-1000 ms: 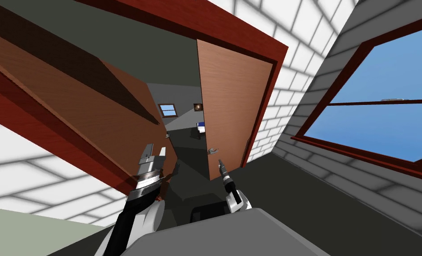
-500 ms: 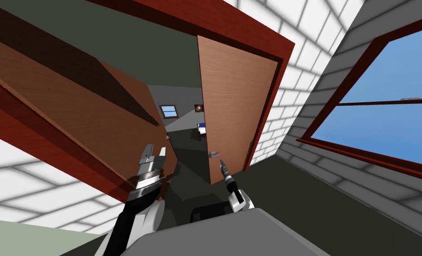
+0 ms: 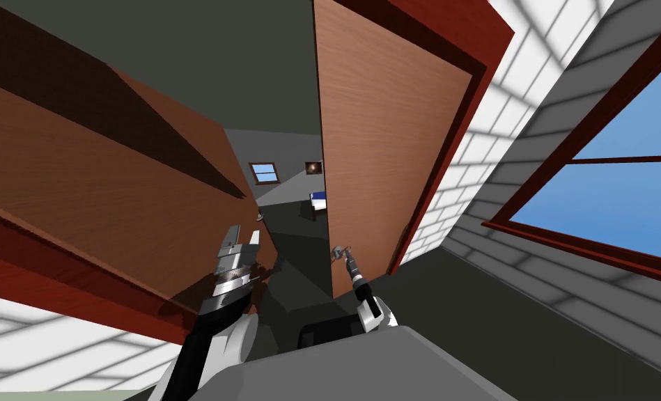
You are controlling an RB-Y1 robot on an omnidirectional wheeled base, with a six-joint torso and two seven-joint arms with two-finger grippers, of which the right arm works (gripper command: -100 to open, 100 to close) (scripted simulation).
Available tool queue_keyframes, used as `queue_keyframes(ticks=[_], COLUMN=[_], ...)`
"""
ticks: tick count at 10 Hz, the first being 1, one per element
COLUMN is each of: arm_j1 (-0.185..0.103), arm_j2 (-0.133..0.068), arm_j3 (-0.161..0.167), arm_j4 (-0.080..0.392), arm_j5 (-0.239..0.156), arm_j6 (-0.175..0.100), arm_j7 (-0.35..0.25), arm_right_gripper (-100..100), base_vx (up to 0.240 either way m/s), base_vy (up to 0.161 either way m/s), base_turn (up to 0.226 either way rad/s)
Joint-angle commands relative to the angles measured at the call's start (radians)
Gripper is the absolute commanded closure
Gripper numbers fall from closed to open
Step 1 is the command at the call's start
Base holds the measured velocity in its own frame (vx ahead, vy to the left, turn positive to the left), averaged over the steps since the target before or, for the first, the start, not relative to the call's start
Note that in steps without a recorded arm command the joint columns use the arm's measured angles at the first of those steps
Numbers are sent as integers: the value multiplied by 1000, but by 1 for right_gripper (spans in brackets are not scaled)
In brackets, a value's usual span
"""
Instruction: Push the door open
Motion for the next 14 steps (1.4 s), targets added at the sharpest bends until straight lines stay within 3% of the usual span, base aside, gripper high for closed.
queue_keyframes(ticks=[1,2,3,8,9,14], arm_j1=[-1,2,2,2,-4,-7], arm_j2=[28,14,14,14,0,-28], arm_j3=[-3,-1,-1,-1,-14,-47], arm_j4=[3,-5,-5,-5,-5,-1], arm_j5=[-2,-1,-1,-1,-7,-24], arm_j6=[-1,2,2,2,3,2], arm_j7=[2,-1,-1,-1,2,11], arm_right_gripper=[-100,-100,100,100,100,100], base_vx=[194,91,-14,-9,98,153], base_vy=[29,8,1,-1,32,66], base_turn=[20,7,-6,4,-15,-34])
